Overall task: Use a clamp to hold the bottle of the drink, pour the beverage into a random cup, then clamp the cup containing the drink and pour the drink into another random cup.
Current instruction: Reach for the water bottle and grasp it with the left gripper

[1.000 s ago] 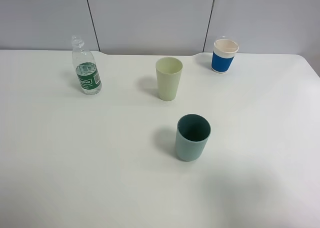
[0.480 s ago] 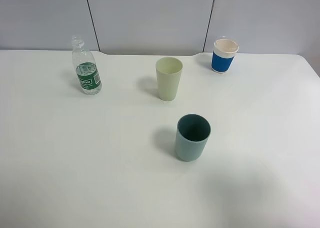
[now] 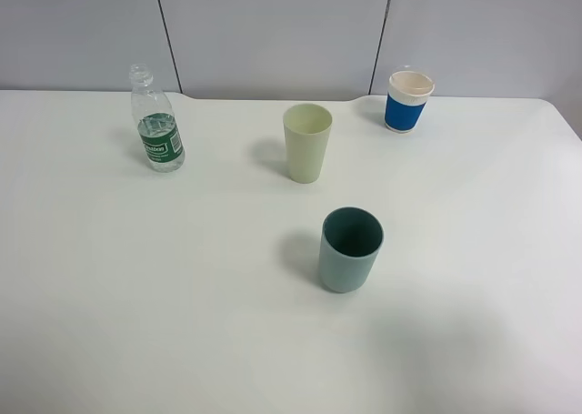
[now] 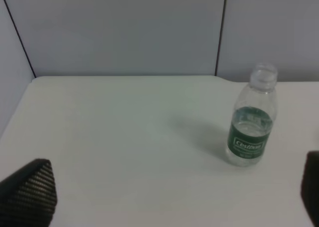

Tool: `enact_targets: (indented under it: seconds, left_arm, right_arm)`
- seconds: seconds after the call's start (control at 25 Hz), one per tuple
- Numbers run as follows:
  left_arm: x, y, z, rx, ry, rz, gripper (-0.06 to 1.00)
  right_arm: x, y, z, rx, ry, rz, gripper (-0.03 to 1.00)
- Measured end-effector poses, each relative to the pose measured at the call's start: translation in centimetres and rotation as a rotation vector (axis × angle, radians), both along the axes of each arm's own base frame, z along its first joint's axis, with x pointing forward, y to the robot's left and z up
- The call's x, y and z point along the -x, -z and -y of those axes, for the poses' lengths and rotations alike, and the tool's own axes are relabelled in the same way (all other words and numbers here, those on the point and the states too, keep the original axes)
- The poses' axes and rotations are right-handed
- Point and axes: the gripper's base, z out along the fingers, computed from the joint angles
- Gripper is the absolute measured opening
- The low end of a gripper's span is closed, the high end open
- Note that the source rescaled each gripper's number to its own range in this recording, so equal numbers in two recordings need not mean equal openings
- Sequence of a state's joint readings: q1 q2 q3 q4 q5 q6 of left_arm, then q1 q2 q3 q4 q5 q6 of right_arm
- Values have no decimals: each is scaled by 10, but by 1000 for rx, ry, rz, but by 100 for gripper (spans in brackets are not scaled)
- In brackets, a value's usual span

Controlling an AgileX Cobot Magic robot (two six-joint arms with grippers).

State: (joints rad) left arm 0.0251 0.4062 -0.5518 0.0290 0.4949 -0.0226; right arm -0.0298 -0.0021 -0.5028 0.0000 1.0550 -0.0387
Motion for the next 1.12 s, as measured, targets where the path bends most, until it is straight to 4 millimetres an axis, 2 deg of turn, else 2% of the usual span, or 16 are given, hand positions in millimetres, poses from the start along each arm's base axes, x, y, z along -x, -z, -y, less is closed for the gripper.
enact_targets:
  seconds: [0.2, 0.48, 0.72, 0.88, 1.12]
  left_arm:
    - [-33, 10, 0, 4, 3, -92, 100]
    - [-76, 41, 2, -37, 56, -316, 100]
    - [-105, 70, 16, -11, 130, -457, 100]
    - [-120, 85, 26, -15, 171, -493, 100]
    - [-145, 104, 48, -21, 230, -440, 100]
  right_arm:
    - [0, 0, 0, 0, 0, 0, 83]
    - [0, 0, 0, 0, 0, 0, 83]
    - [0, 0, 0, 0, 0, 0, 83]
    - [0, 0, 0, 0, 0, 0, 83]
    - [0, 0, 0, 0, 0, 0, 83]
